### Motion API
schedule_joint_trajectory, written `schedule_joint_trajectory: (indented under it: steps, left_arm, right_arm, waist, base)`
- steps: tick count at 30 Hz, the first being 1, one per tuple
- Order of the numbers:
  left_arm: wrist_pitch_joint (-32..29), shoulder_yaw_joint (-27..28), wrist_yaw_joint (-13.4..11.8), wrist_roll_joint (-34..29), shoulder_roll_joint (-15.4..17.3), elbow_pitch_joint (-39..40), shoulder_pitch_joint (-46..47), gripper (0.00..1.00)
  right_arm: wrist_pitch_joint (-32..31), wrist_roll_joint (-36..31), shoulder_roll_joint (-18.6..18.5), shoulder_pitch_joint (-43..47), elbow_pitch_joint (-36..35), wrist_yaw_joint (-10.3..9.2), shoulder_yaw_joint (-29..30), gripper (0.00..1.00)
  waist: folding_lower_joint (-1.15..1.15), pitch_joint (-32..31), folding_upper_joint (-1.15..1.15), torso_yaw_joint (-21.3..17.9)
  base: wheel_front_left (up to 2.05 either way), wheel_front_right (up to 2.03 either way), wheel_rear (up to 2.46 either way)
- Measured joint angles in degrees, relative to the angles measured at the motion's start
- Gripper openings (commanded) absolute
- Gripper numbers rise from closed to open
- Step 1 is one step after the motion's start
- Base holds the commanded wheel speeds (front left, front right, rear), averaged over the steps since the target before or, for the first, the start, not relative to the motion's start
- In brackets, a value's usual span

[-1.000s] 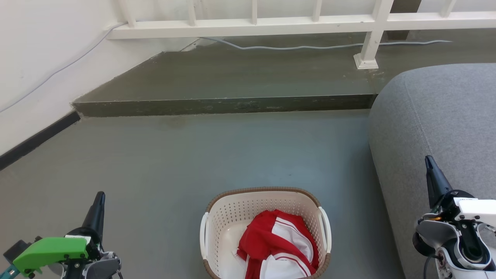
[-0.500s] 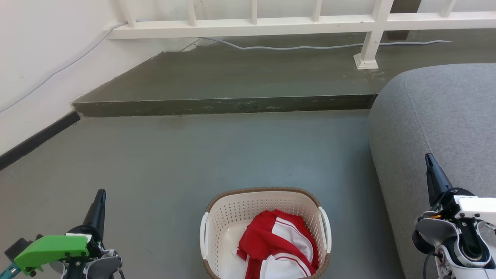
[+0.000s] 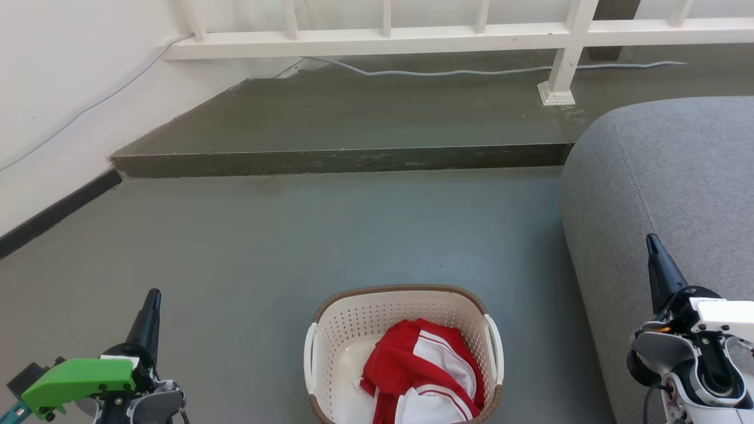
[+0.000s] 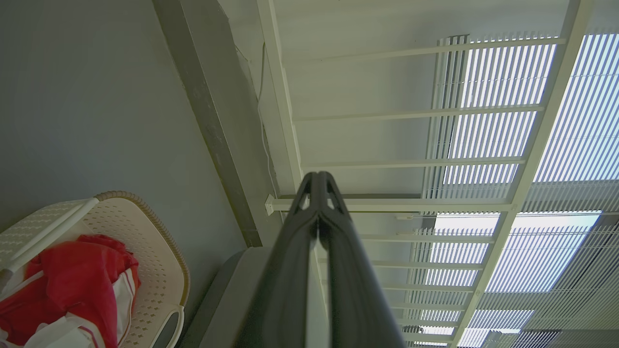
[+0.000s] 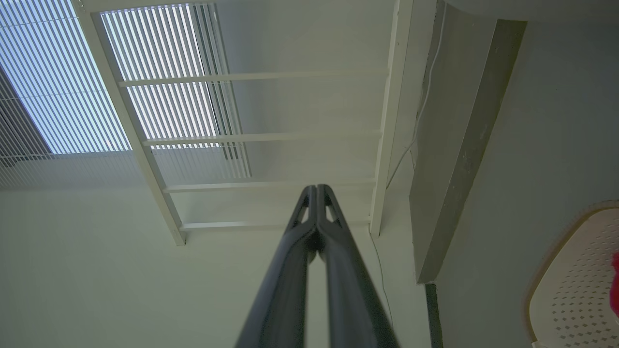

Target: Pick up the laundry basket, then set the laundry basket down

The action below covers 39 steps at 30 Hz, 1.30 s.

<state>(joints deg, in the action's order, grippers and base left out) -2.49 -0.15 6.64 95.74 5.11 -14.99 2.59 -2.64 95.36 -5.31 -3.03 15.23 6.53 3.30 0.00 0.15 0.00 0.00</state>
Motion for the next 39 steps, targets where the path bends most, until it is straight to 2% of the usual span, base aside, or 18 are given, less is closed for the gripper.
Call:
schedule_joint_trajectory:
  steps: [39]
  left_arm:
    - [-0.2,0.1,0.2,0.0,-0.1,-0.7,0.1,0.00]
  right_arm:
    - [0.0,0.0,0.1,0.0,0.4,0.02,0.1,0.00]
  waist:
    - [0.00,0.0,0.00,0.0]
  base:
    - [0.00,0.00,0.00]
